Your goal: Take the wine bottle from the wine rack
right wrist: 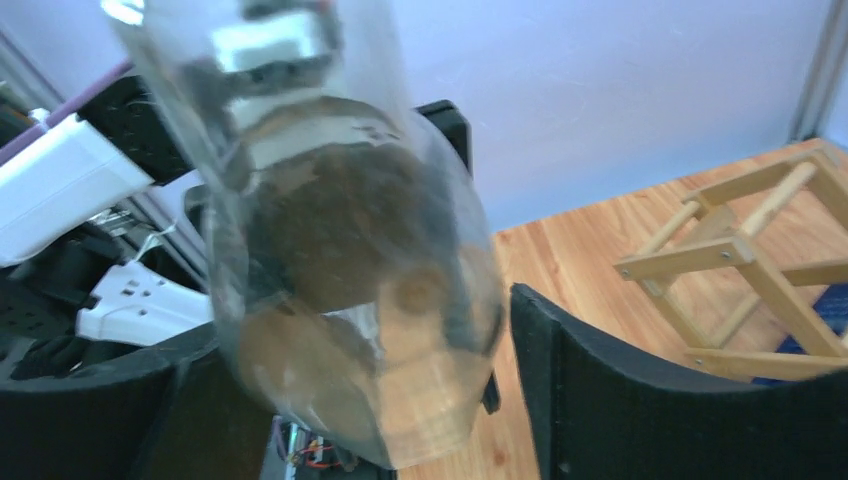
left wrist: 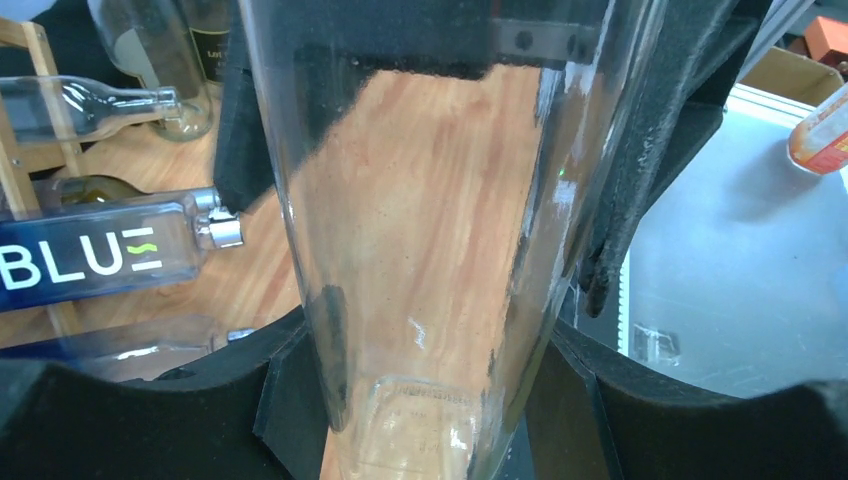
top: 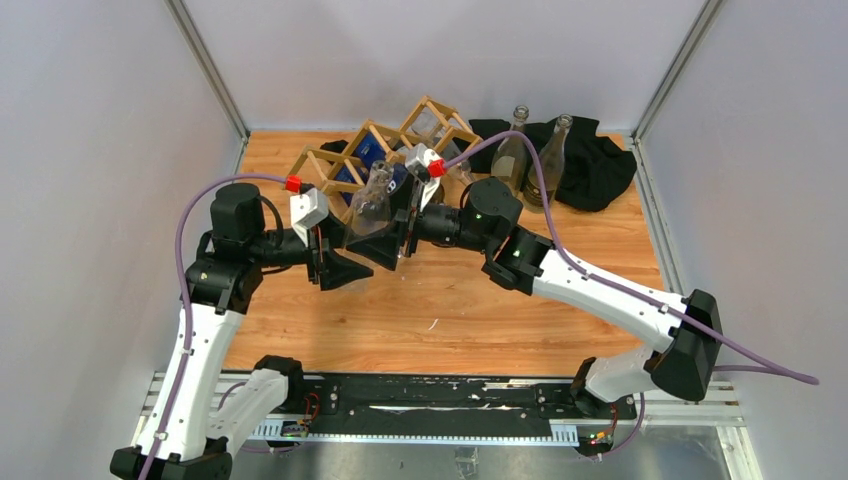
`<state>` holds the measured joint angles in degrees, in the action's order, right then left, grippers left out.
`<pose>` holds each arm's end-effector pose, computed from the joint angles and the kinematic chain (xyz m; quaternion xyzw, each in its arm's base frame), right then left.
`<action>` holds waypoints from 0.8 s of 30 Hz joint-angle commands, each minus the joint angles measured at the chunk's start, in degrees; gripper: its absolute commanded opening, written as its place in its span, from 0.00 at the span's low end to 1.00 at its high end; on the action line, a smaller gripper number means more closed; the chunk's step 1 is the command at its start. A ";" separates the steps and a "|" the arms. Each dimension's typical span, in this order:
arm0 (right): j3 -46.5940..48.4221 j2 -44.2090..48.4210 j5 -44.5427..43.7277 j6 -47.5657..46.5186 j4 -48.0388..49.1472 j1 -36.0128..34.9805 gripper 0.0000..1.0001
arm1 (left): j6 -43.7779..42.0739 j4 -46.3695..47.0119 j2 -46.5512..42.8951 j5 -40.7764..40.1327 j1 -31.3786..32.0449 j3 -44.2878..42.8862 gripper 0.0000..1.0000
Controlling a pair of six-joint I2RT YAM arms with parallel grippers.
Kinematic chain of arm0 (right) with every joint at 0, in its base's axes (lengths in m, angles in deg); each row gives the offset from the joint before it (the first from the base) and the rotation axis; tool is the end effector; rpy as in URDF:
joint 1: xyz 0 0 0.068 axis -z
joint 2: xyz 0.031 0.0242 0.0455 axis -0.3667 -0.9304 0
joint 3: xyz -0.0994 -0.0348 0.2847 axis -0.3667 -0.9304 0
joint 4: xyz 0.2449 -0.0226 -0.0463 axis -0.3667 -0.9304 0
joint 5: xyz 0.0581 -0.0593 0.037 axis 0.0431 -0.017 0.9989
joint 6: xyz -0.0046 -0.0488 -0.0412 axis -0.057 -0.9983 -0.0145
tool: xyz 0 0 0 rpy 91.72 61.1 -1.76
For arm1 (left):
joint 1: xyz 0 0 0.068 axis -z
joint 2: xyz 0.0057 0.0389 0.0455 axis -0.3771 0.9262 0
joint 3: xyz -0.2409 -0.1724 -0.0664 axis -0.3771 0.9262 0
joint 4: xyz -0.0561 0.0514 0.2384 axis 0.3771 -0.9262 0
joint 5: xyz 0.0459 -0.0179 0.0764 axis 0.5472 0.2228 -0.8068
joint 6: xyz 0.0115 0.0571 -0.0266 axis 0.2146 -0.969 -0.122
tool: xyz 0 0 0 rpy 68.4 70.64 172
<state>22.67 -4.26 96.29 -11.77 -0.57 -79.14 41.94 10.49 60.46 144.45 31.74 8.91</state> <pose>0.1514 0.2773 0.4651 -0.3529 0.5063 0.5855 0.5256 0.1092 -0.0646 0.4098 0.4273 0.6282 -0.4466 0.4726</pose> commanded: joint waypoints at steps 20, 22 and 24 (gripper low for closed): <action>-7.79 16.00 -12.78 -8.72 -16.07 9.67 0.00 | -11.65 -12.60 6.50 -23.71 0.35 -10.31 1.00; -11.03 19.01 -15.34 -8.50 -17.58 13.47 0.00 | -11.85 -12.60 7.44 -27.57 0.35 -11.65 1.00; -14.22 21.80 -17.61 -8.46 -18.55 17.39 0.00 | -11.54 -12.60 8.22 -31.04 0.35 -12.86 1.00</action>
<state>12.83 12.42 85.83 -19.07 -17.29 -67.94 31.89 -0.32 67.67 123.55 31.78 -1.03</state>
